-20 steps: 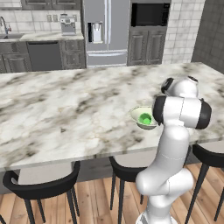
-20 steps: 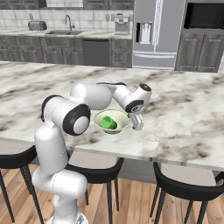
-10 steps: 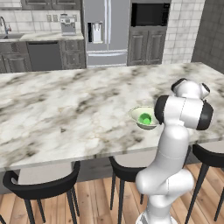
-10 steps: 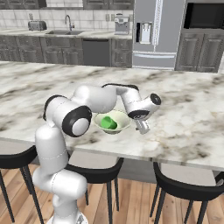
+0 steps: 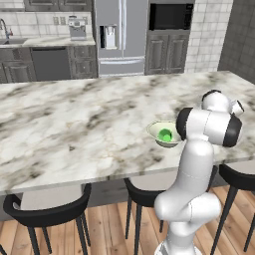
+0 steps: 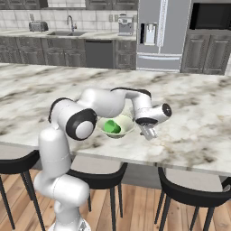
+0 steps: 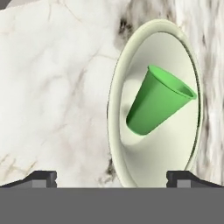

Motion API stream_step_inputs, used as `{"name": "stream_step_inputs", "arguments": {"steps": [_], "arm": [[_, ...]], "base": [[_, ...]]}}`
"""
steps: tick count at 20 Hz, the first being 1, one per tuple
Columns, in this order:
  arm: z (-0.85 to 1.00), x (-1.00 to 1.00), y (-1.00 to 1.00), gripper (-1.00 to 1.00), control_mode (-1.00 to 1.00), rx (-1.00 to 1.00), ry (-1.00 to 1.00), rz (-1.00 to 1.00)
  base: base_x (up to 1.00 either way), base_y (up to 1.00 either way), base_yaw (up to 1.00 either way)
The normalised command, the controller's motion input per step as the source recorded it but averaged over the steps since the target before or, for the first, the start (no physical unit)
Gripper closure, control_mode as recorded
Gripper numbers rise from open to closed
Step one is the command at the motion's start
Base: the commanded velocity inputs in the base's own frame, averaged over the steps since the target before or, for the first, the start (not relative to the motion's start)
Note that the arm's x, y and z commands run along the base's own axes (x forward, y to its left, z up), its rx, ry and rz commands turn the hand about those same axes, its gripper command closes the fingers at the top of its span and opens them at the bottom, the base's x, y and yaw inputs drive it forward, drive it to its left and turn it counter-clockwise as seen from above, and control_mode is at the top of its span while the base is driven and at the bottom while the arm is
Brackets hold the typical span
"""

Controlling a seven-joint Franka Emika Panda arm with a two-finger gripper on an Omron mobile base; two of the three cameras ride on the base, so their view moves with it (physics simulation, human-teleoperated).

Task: Place the cup inside the bowl on the dining table and move the bowl to any counter.

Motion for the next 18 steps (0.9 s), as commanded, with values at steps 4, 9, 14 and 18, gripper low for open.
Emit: {"name": "stream_step_inputs", "arguments": {"steps": [4,9,14,18], "arm": [[0.01,0.00,0.00,-1.00,-1.00,0.04,0.00,0.13],[0.00,0.00,0.06,-1.00,-1.00,0.00,0.00,0.11],[0.00,0.01,0.26,-1.00,-1.00,0.00,0.00,0.10],[-0.03,0.00,0.19,-1.00,-1.00,0.00,0.00,0.09]], "base": [[0.00,0.00,0.00],[0.00,0.00,0.00],[0.00,0.00,0.00],[0.00,0.00,0.00]]}}
